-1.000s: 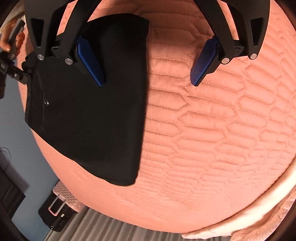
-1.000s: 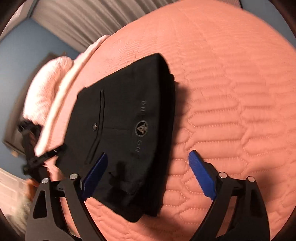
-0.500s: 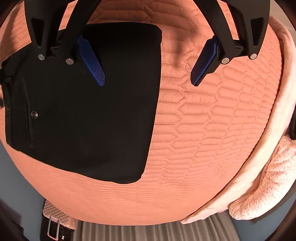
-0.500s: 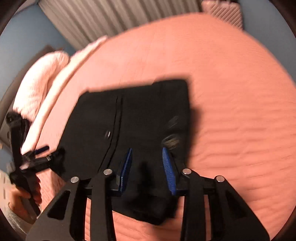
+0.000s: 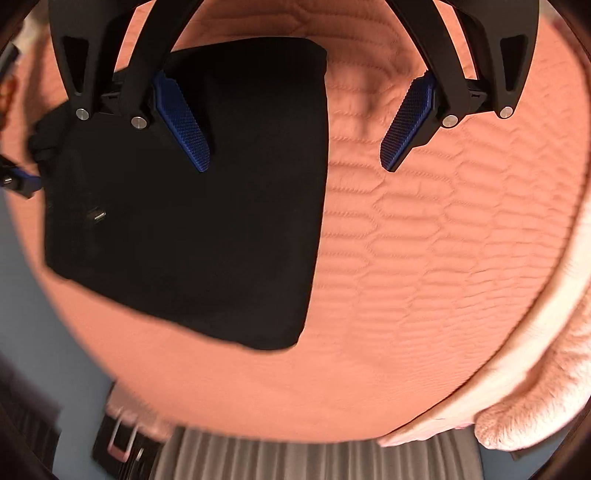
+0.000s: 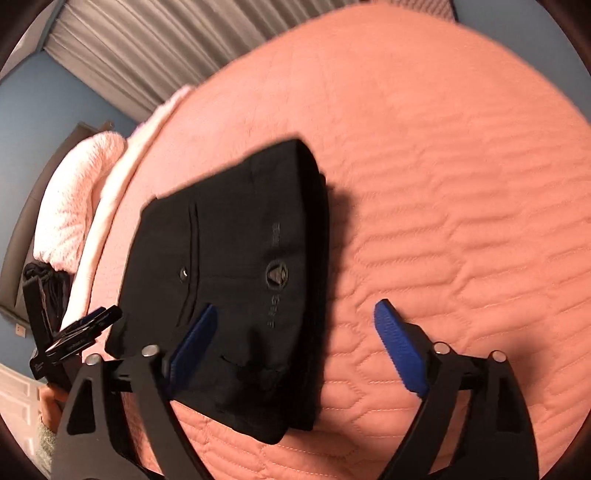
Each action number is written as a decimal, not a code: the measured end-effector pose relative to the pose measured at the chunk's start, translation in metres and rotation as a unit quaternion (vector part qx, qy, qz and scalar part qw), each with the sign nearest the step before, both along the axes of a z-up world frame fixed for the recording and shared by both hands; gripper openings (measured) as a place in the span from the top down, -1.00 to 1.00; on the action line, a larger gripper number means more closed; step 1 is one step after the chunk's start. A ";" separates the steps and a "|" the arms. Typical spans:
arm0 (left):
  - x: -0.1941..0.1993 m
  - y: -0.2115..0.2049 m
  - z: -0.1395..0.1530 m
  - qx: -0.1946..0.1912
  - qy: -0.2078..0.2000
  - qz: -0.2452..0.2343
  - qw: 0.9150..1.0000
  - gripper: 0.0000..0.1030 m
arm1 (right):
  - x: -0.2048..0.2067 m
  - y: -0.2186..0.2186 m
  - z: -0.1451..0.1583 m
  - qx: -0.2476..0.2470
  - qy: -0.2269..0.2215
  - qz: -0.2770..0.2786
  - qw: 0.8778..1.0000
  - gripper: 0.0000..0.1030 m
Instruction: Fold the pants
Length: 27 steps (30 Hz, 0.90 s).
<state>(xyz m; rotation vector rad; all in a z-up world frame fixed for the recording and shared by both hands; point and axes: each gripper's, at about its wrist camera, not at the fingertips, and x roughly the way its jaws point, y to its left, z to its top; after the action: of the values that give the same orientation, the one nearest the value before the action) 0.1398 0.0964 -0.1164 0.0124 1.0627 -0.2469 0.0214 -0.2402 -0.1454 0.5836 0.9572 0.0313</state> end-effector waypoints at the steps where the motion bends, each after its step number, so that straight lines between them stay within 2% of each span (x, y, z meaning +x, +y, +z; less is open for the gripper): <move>1: 0.000 0.005 0.002 -0.006 -0.003 0.001 1.000 -0.79 | -0.001 -0.001 0.003 -0.001 -0.001 -0.008 1.000 -0.66; 3: -0.001 0.012 0.006 -0.011 -0.011 0.005 1.000 -0.79 | -0.005 0.005 0.018 0.020 -0.037 -0.009 0.999 -0.68; 5: -0.004 0.013 0.007 -0.011 -0.017 0.005 1.000 -0.79 | 0.003 0.032 0.037 0.006 -0.076 0.040 0.996 -0.67; 6: -0.006 0.011 0.003 -0.003 -0.013 0.006 1.000 -0.79 | 0.016 0.053 0.043 -0.017 -0.084 0.087 0.993 -0.64; 8: -0.009 0.006 -0.003 0.008 -0.004 0.009 1.000 -0.79 | 0.041 0.074 0.038 -0.047 -0.076 0.134 0.987 -0.36; 9: -0.011 0.002 -0.008 0.016 0.003 0.012 1.000 -0.79 | 0.057 0.078 0.029 -0.062 -0.064 0.145 0.985 -0.30; 10: -0.013 -0.002 -0.014 0.028 0.012 0.014 0.999 -0.79 | 0.075 0.070 0.014 -0.083 -0.041 0.138 0.986 -0.16; 12: -0.016 -0.004 -0.020 0.029 0.012 0.024 0.999 -0.79 | 0.095 0.033 -0.009 -0.052 0.003 0.086 0.995 0.41; 13: -0.017 -0.003 -0.021 0.016 0.013 0.028 0.999 -0.79 | 0.093 0.016 -0.004 -0.013 0.005 0.047 0.999 0.63; 15: -0.015 0.001 -0.023 0.007 0.021 0.039 0.999 -0.81 | 0.085 0.018 0.028 -0.015 -0.048 0.037 0.998 0.55; 17: -0.012 0.002 -0.025 0.000 0.024 0.041 0.999 -0.82 | 0.094 0.042 0.046 -0.021 -0.067 0.084 0.994 0.55; 19: -0.011 0.003 -0.027 -0.004 0.024 0.044 0.999 -0.86 | 0.119 0.065 0.035 -0.013 -0.051 0.133 0.990 0.59; 20: -0.010 0.003 -0.027 0.001 0.023 0.046 0.999 -0.90 | 0.135 0.070 0.017 -0.049 -0.016 0.137 0.989 0.59; 21: -0.010 0.002 -0.027 0.006 0.022 0.045 0.999 -0.90 | 0.143 0.067 0.002 -0.063 0.015 0.129 0.990 0.64; 22: -0.010 0.000 -0.027 0.004 0.022 0.040 0.999 -0.90 | 0.151 0.065 -0.003 -0.045 0.028 0.110 0.993 0.65; 23: -0.011 -0.001 -0.028 0.006 0.023 0.038 0.999 -0.90 | 0.156 0.069 0.007 -0.020 0.011 0.098 0.995 0.57; 25: -0.013 -0.001 -0.028 0.011 0.018 0.036 0.999 -0.90 | 0.181 0.105 0.037 0.003 -0.036 0.170 0.985 0.57; 26: -0.013 -0.003 -0.029 0.009 0.016 0.034 0.999 -0.90 | 0.195 0.122 0.044 -0.001 -0.038 0.202 0.979 0.57; 27: -0.014 -0.002 -0.030 0.004 0.014 0.034 0.999 -0.90 | 0.220 0.145 0.047 -0.005 -0.022 0.249 0.968 0.56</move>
<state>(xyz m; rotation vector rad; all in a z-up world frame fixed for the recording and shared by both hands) 0.1262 0.0948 -0.1463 -0.0191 1.0911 -0.1819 0.2418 -0.0953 -0.0988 0.3197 1.0400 0.4857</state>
